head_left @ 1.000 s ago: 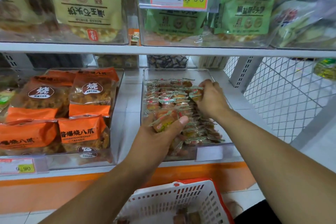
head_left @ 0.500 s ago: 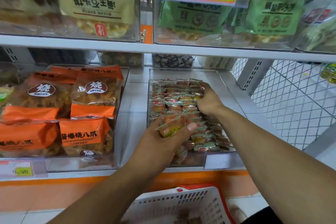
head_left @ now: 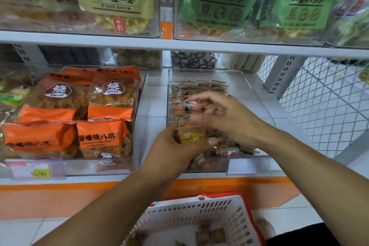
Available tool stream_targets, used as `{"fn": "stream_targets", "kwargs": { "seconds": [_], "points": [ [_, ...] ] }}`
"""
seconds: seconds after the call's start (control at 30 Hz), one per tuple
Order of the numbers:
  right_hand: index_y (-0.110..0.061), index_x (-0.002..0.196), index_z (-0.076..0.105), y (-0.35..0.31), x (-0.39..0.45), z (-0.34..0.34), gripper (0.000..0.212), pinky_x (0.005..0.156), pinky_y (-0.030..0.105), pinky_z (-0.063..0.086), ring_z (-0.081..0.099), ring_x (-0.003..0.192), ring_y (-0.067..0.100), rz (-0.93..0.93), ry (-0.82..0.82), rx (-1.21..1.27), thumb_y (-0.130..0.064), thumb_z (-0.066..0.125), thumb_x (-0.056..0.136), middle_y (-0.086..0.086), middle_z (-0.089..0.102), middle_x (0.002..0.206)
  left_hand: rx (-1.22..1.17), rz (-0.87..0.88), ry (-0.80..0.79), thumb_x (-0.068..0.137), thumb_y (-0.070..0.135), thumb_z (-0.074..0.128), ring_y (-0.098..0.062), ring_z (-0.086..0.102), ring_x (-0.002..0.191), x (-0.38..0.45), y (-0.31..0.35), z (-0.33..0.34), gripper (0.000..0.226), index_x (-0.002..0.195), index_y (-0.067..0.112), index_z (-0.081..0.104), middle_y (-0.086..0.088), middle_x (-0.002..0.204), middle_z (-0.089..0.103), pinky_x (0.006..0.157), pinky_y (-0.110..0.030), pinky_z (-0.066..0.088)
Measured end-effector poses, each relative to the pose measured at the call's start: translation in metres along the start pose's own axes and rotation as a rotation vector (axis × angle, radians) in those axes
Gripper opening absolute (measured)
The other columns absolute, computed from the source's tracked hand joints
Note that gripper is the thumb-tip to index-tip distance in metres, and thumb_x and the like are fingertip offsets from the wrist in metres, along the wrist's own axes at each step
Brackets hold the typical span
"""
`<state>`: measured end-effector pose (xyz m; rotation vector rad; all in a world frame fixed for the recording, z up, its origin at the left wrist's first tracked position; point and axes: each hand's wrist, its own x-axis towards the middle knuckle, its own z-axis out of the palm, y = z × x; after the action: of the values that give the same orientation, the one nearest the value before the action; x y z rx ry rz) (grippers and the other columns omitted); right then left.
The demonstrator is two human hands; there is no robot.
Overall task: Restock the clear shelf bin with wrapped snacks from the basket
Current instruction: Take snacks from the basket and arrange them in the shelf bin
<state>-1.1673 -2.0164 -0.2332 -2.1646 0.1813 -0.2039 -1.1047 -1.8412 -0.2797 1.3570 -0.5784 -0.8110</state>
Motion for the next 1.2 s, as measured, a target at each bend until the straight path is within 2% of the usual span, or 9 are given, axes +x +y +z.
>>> {"fn": "stream_targets", "kwargs": {
  "seconds": [0.07,0.17,0.33,0.5,0.6,0.7,0.8,0.97,1.2],
  "points": [
    [-0.058,0.126,0.055,-0.003,-0.019,0.008,0.054,0.082,0.025,0.056,0.063,0.099,-0.008,-0.035,-0.116,-0.06,-0.064,0.073,0.076,-0.025,0.059,0.123,0.043,0.033,0.018,0.072,0.021,0.089,-0.016,0.075,0.097,0.0,-0.002,-0.001,0.052,0.117,0.028,0.067,0.003,0.105,0.078,0.083,-0.035,0.062],
    [-0.051,0.129,0.058,-0.002,-0.025,0.011,0.047,0.092,0.025,0.054,0.062,0.112,-0.001,-0.018,-0.109,0.05,-0.041,0.072,0.085,-0.023,0.063,0.126,0.07,0.034,0.001,0.068,0.009,0.09,-0.016,0.075,0.095,-0.001,-0.005,-0.001,0.06,0.119,0.026,0.063,0.003,0.104,0.078,0.076,-0.029,0.062],
    [-0.027,0.141,0.053,-0.001,-0.022,0.018,0.045,0.105,0.027,0.045,0.056,0.125,0.009,0.192,-0.037,0.309,-0.014,0.058,0.098,-0.005,0.062,0.133,-0.061,-0.046,0.033,0.075,0.022,0.072,-0.035,0.071,0.102,0.003,-0.004,0.0,0.048,0.122,0.03,0.064,-0.008,0.106,0.076,0.087,-0.05,0.06],
    [-0.011,0.141,0.052,-0.006,-0.02,0.023,0.038,0.093,0.02,0.051,0.061,0.117,0.011,0.34,0.053,0.597,-0.012,0.048,0.103,-0.001,0.065,0.129,-0.209,-0.04,0.131,0.103,0.029,0.051,-0.027,0.073,0.101,0.004,0.002,0.003,0.028,0.128,0.028,0.064,-0.005,0.109,0.076,0.081,-0.044,0.061],
    [-0.009,0.137,0.056,-0.009,-0.021,0.017,0.037,0.098,0.029,0.053,0.064,0.118,0.02,0.3,-0.012,0.683,-0.003,0.045,0.103,0.008,0.066,0.129,-0.177,0.016,0.158,0.101,0.032,0.053,-0.025,0.075,0.095,0.003,0.007,0.003,0.027,0.125,0.028,0.064,-0.005,0.107,0.077,0.066,-0.033,0.061],
    [-0.014,0.13,0.061,-0.01,-0.023,0.011,0.04,0.094,0.026,0.055,0.067,0.112,0.016,0.24,-0.059,0.69,0.006,0.05,0.097,0.004,0.071,0.121,-0.167,0.078,0.182,0.085,0.039,0.066,-0.028,0.075,0.094,0.0,0.012,0.001,0.035,0.117,0.025,0.064,-0.009,0.105,0.077,0.062,-0.03,0.059],
    [-0.025,0.124,0.063,-0.007,-0.024,0.013,0.041,0.093,0.025,0.055,0.068,0.109,0.011,0.257,0.002,0.712,0.005,0.054,0.096,-0.003,0.074,0.115,-0.179,0.11,0.198,0.085,0.038,0.069,-0.03,0.074,0.095,0.0,0.013,0.0,0.033,0.113,0.022,0.062,-0.01,0.107,0.076,0.063,-0.031,0.058],
    [-0.009,0.132,0.057,-0.007,-0.023,0.027,0.03,0.092,0.042,0.057,0.065,0.116,0.028,0.359,-0.022,0.93,-0.011,0.05,0.102,0.013,0.069,0.123,-0.221,0.102,0.207,0.094,0.03,0.065,-0.026,0.075,0.092,0.003,0.012,-0.004,0.015,0.109,0.028,0.064,-0.007,0.106,0.077,0.065,-0.031,0.058],
    [0.001,0.126,0.062,-0.009,-0.02,0.031,0.029,0.083,0.041,0.06,0.066,0.107,0.035,0.387,0.049,1.114,-0.007,0.053,0.099,0.024,0.066,0.123,-0.218,0.076,0.202,0.096,0.007,0.06,-0.03,0.074,0.096,0.007,0.011,-0.008,0.025,0.11,0.027,0.064,-0.005,0.107,0.076,0.076,-0.043,0.061]
  ]
}}
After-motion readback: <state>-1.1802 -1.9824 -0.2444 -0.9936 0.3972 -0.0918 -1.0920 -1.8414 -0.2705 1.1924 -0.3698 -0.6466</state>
